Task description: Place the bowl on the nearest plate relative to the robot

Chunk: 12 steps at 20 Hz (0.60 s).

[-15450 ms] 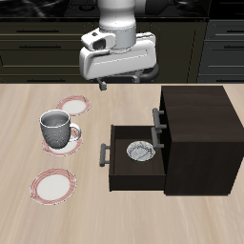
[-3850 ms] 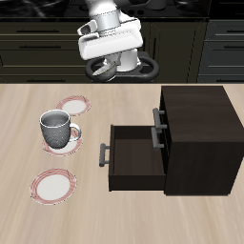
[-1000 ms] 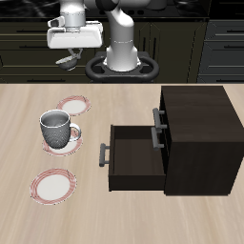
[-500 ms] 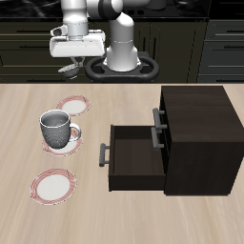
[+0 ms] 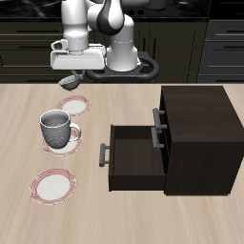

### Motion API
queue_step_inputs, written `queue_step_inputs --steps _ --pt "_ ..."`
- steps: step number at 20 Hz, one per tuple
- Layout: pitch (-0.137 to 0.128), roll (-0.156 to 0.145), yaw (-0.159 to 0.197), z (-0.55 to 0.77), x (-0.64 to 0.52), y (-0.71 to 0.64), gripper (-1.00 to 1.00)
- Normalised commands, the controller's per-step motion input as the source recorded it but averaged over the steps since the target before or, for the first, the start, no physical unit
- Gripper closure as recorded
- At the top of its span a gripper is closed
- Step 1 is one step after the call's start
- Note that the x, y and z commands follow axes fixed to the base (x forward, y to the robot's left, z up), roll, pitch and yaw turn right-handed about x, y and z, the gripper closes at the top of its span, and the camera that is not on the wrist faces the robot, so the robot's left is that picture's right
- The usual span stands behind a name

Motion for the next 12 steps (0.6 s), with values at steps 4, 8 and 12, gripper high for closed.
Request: queue_step_inputs --steps 4,8,12 --pt "-0.015 -0.012 -0.001 -0.16 0.11 0.08 1.0" --pt "0.041 0.023 -0.003 -0.27 0.1 0.08 1.0" --pt "0.015 -0.037 -0.012 -0.17 0.1 -0.13 1.0"
